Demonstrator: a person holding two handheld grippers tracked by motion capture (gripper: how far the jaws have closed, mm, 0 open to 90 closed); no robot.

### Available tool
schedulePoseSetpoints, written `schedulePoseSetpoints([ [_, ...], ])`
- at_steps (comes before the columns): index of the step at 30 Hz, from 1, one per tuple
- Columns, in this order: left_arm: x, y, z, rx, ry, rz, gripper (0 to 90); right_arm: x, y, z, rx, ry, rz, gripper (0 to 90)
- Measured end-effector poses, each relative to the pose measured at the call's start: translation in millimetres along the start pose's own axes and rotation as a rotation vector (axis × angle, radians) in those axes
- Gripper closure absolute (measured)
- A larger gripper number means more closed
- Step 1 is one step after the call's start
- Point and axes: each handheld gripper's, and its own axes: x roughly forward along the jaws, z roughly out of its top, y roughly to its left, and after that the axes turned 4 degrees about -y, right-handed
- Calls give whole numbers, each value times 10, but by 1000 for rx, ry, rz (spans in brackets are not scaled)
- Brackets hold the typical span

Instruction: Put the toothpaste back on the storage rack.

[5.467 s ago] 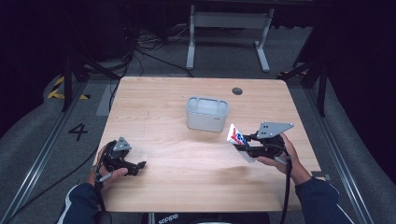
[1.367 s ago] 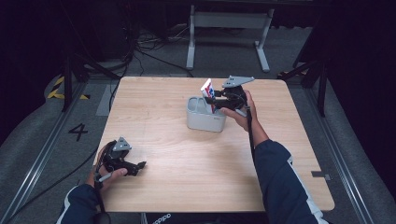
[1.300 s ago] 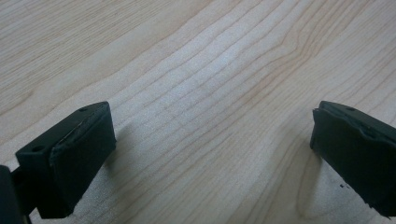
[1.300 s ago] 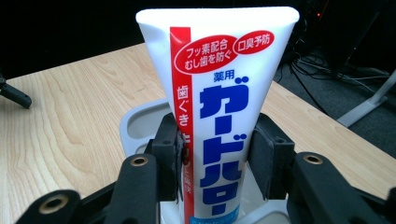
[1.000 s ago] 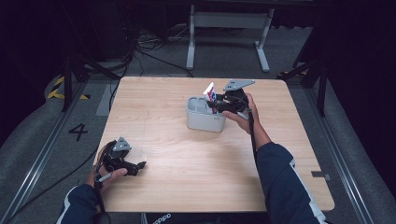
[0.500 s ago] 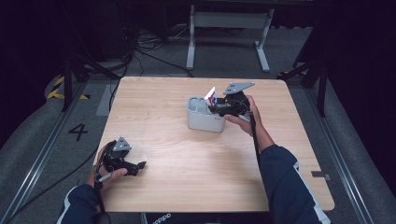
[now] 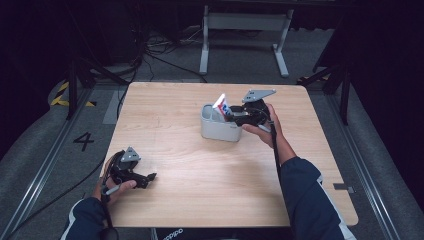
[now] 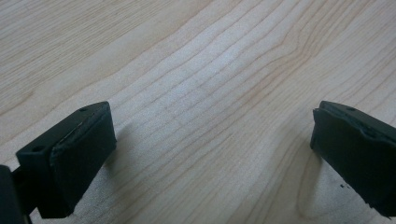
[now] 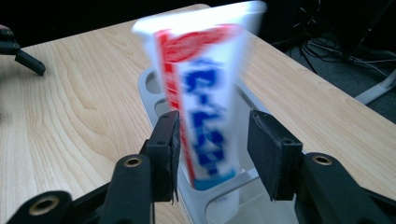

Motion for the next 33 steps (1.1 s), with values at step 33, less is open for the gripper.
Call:
schedulePoseSetpoints([
  [33,1,-1,3,2,3,0,2,-477,135,-39,-74,58,-95,374],
])
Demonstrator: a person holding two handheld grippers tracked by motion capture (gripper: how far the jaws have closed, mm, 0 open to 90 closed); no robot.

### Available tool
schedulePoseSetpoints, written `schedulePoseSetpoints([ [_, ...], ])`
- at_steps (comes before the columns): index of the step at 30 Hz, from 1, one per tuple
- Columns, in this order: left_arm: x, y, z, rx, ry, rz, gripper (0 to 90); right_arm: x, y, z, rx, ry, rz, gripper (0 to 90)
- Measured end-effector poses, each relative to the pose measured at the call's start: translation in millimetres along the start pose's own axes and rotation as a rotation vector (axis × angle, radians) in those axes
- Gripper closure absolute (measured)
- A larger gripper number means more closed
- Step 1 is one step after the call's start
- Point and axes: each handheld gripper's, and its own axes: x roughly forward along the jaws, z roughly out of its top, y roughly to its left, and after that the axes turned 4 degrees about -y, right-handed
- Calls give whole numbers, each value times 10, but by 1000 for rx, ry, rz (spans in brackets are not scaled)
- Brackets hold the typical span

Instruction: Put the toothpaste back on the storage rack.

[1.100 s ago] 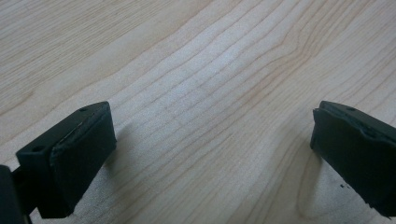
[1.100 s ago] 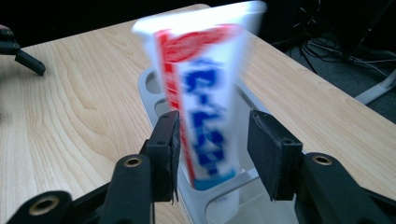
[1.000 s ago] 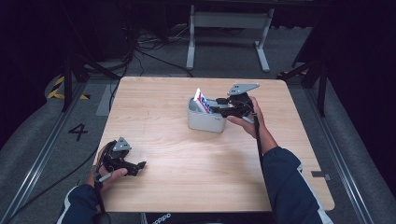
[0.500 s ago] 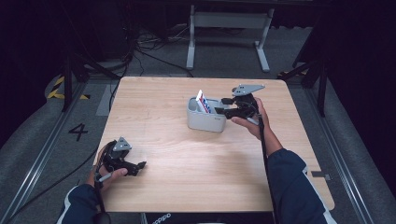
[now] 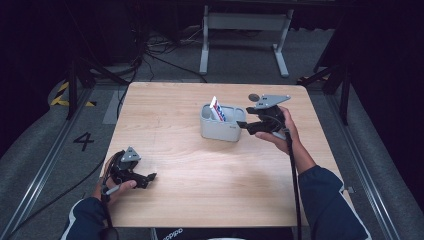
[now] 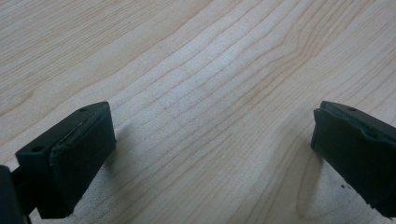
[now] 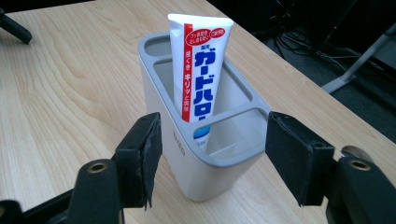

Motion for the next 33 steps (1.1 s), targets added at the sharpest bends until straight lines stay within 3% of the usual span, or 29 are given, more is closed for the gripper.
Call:
schedulePoseSetpoints([
  [12,-1,-3,-1,-3,0,2,3,-304,78,-136,-37,15,-21,363],
  [25,0,-5,0,-4,0,4,2,-417,183,-287,-84,50,-38,354],
  [33,1,-5,1,-5,0,4,2,-437,233,-501,-138,142,-95,338],
])
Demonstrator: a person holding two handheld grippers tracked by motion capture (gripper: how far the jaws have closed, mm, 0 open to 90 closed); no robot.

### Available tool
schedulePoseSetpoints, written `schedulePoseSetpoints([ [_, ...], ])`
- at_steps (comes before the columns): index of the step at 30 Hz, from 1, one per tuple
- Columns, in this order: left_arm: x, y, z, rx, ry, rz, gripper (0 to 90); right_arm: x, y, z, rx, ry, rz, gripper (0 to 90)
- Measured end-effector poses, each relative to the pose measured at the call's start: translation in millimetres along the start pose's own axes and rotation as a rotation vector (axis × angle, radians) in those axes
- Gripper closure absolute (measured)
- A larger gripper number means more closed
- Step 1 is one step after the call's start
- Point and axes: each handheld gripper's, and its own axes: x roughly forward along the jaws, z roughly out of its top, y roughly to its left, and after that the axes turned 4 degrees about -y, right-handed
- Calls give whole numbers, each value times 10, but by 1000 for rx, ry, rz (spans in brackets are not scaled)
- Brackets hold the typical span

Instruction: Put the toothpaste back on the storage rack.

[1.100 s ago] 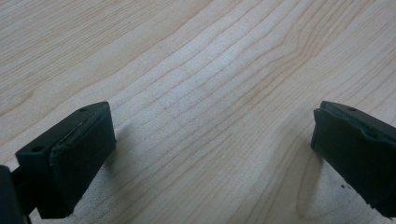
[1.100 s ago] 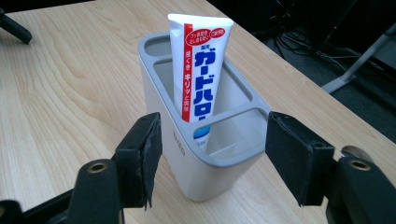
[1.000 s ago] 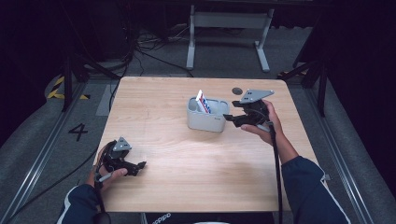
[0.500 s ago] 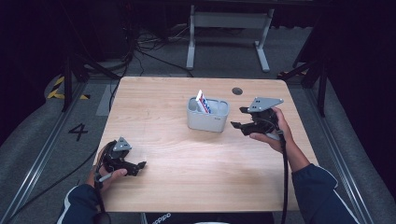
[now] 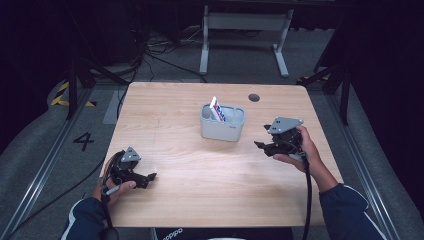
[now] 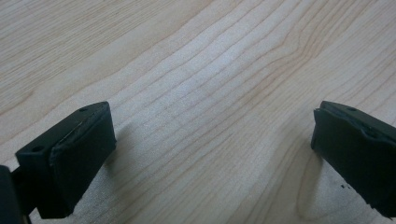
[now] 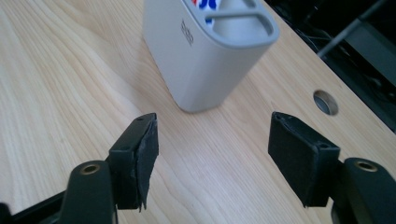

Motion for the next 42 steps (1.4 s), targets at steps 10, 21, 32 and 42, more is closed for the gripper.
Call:
schedulePoseSetpoints([
  [10,0,0,0,0,0,0,2,-41,59,-285,6,48,-12,331],
  [21,0,-1,0,-1,0,0,2,-149,123,-653,8,112,-44,316],
  [32,0,-1,0,-1,0,1,2,-284,115,-1134,79,151,-63,281],
  [42,0,-4,1,-3,2,4,2,-497,113,-1579,245,110,-91,224],
])
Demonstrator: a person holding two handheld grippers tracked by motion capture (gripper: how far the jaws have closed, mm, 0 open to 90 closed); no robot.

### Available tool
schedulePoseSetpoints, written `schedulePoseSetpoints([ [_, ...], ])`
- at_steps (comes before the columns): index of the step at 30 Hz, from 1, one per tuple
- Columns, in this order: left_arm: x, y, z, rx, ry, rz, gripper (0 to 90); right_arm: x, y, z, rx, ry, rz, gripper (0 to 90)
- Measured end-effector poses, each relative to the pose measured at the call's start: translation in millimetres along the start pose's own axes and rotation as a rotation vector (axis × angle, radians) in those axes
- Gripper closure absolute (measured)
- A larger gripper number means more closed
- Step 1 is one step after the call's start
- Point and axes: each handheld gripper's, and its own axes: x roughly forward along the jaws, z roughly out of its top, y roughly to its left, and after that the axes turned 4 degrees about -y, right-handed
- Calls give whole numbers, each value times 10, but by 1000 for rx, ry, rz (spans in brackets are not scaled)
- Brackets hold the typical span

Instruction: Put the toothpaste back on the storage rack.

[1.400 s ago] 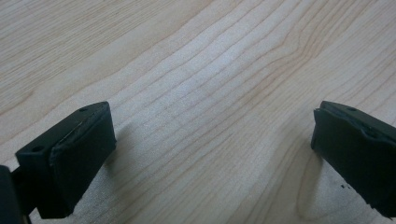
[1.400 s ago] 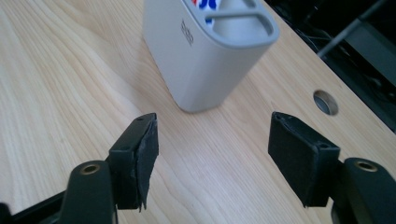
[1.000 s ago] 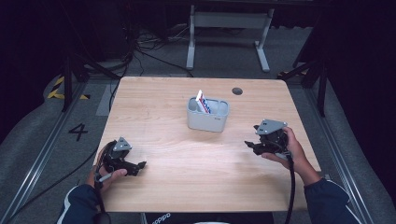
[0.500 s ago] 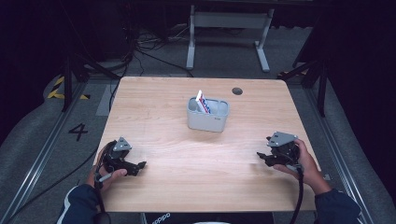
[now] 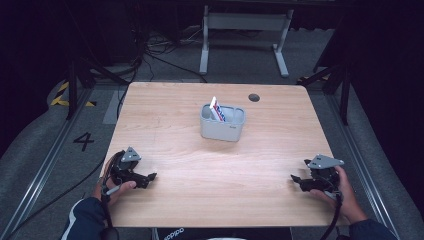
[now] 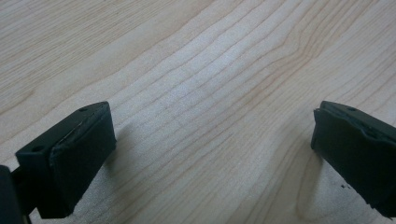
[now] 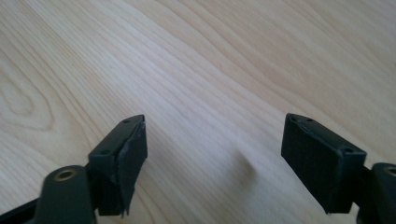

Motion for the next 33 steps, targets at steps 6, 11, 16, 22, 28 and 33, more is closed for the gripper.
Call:
schedulePoseSetpoints([
  [6,5,1,1,-2,-6,1,2,-90,-95,-245,116,-41,20,209],
  [11,6,-1,1,-4,-7,3,2,-129,-181,-371,222,-57,32,185],
  [16,5,-4,0,-10,-5,7,2,-128,-180,-371,222,-56,31,182],
  [22,-1,-4,2,-5,-5,21,2,-128,-176,-371,226,-55,24,176],
  [28,2,-7,1,-7,-7,26,2,-129,-173,-372,228,-55,21,173],
  [33,2,-8,1,-6,-7,28,2,-127,-175,-371,231,-52,19,155],
])
